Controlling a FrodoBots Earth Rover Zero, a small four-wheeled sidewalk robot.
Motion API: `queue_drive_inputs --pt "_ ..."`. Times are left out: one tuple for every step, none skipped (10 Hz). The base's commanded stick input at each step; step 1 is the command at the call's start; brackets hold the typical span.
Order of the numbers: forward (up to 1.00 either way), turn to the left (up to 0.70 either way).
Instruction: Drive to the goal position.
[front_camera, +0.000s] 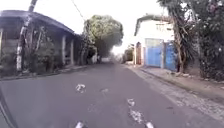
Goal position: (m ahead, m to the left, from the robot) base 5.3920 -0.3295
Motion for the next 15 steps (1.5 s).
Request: queue_drive_inputs --pt "0.7 0.0" --pt "0.7 0.0" --pt "0.7 0.0" --pt "0.7 0.0" --pt "0.7 0.0" --pt "0.7 0.0" --pt "0.7 0.0" --pt "0.7 0.0" --pt "0.7 0.0" --pt "0.7 0.0" --pt "0.7 0.0" --pt "0.7 0.0" --pt "0.7 0.0" --pt "0.7 0.0" --pt "0.7 -0.08"
